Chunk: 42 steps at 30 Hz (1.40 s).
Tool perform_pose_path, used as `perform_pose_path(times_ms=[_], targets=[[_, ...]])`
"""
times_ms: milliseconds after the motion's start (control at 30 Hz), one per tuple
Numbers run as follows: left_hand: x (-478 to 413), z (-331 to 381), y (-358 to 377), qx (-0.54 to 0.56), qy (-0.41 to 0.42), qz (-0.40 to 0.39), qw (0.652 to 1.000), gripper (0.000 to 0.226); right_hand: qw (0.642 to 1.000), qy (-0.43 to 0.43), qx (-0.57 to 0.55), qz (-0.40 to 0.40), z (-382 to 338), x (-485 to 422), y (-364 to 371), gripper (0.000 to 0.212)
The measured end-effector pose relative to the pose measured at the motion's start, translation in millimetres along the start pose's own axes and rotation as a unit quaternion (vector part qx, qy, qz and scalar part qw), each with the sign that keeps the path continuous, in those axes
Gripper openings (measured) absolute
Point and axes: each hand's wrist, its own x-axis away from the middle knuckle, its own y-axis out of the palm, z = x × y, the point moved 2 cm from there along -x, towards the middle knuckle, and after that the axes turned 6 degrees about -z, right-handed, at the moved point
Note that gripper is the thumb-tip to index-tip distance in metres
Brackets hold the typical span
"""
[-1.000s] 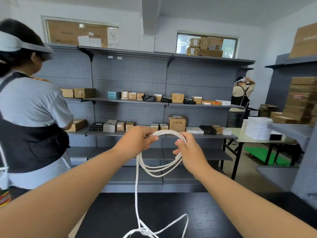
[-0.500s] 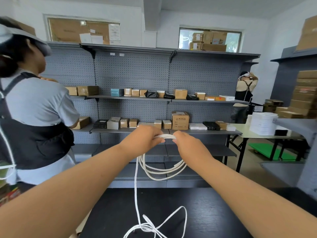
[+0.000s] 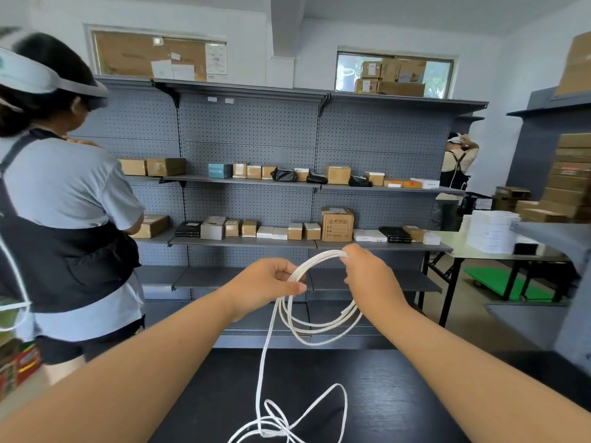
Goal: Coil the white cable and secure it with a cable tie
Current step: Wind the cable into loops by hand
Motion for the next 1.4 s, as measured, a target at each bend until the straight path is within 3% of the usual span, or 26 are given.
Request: perform_pose_path(times_ms=[167, 333, 433, 533, 733, 900, 1033, 1167, 1267, 1400], targets=[[0, 1, -4, -0.074, 0.000, 0.016, 0.997, 0.009, 0.998, 0.017, -0.048, 0.044, 6, 2, 1, 0.017], [-4, 6, -9, -0.170, 0.039, 0.140, 0.975, 0.006, 0.983, 0.036, -0.158, 0.081, 4, 9, 6, 0.019], [-3, 12, -8, -0.220, 0.067, 0.196, 0.953, 0.016, 0.970, 0.071, -0.228, 0.050, 2, 10, 16, 0.020], [-2, 17, -10, -0.278, 0.079, 0.193, 0.938, 0.019, 0.961, 0.097, -0.259, -0.002, 2, 8, 20, 0.019], [-8, 32, -16, -0.430, 0.114, 0.147, 0.883, 0.023, 0.996, 0.029, -0.079, -0.030, -6, 1, 7, 0.023], [-14, 45, -6, -0.503, 0.165, 0.111, 0.841, 0.024, 0.998, -0.034, 0.012, -0.048, -24, -7, 6, 0.026], [-10, 43, -1, -0.427, 0.174, 0.156, 0.874, 0.019, 0.999, -0.034, 0.009, -0.040, -25, -11, 4, 0.023], [-4, 34, 7, -0.264, 0.129, 0.189, 0.937, 0.017, 0.999, -0.037, -0.013, -0.019, -25, -9, -1, 0.021], [-1, 20, 11, -0.113, 0.086, 0.172, 0.975, 0.009, 0.999, -0.015, -0.045, -0.024, -19, -15, -4, 0.023], [0, 9, 19, 0.107, 0.098, 0.152, 0.978, 0.008, 0.982, 0.017, -0.190, 0.009, -9, -19, -8, 0.018]])
